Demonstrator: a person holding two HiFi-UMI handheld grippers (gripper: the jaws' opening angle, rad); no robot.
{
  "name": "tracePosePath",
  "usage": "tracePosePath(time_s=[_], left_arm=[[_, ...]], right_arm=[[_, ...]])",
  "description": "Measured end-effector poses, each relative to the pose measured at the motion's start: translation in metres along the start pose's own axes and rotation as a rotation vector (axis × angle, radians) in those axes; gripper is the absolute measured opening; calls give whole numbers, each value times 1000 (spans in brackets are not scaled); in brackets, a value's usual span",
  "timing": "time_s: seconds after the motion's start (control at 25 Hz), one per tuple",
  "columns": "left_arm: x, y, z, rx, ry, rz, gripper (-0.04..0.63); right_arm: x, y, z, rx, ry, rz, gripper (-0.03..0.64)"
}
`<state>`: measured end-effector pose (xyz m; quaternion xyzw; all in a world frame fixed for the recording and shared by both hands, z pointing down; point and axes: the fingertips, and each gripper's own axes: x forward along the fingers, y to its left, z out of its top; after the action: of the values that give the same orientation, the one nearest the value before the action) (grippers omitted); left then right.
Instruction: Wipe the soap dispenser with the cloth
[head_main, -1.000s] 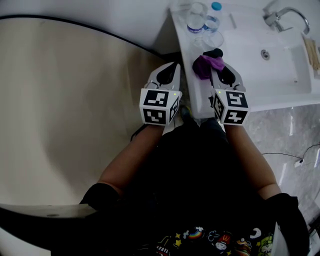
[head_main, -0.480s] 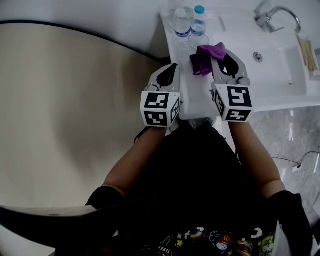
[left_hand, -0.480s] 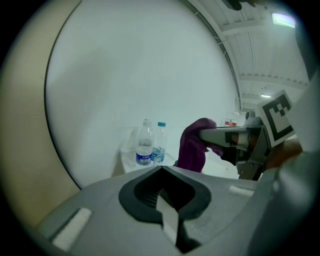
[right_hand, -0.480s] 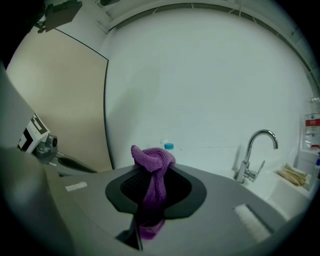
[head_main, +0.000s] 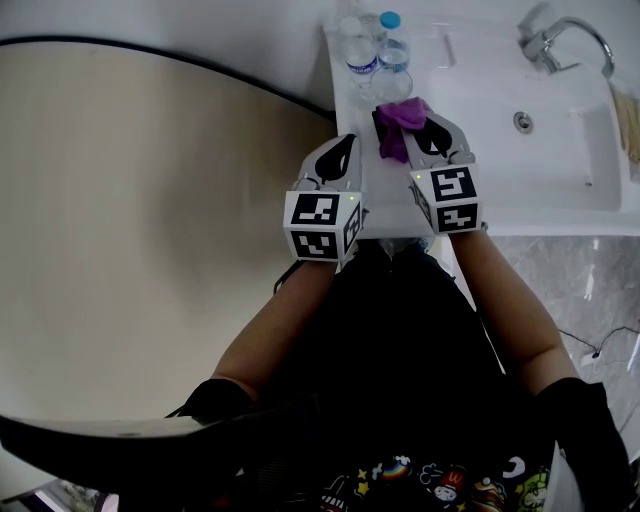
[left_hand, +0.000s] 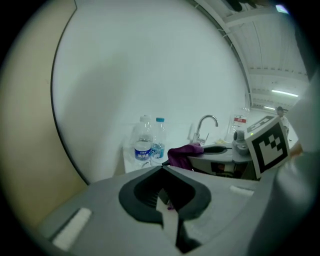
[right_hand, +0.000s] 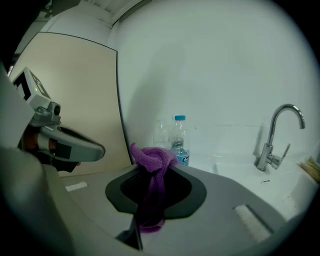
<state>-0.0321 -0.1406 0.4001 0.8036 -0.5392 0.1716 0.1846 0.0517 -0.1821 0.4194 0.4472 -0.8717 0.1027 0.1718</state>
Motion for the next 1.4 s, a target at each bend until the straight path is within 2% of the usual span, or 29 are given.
tracePosePath(time_s=[0.28, 0.76, 0.92, 1.08, 1.4], left_arm=[[2, -17, -6, 2, 42, 37, 0], [12, -34, -16, 10, 60, 69, 0], [14, -37, -17, 10, 60, 68, 0], [9, -38, -13, 9, 58, 74, 0], [-1, -32, -1, 20, 27, 94, 0]], right_arm=[[-4, -4, -28, 8, 60, 81, 87], [1, -12, -103, -65, 219, 173, 86], [-1, -6, -116, -89, 242, 210, 86], [-9, -6, -90, -66, 188, 212, 86], [-25, -6, 26, -49, -61, 210, 87]])
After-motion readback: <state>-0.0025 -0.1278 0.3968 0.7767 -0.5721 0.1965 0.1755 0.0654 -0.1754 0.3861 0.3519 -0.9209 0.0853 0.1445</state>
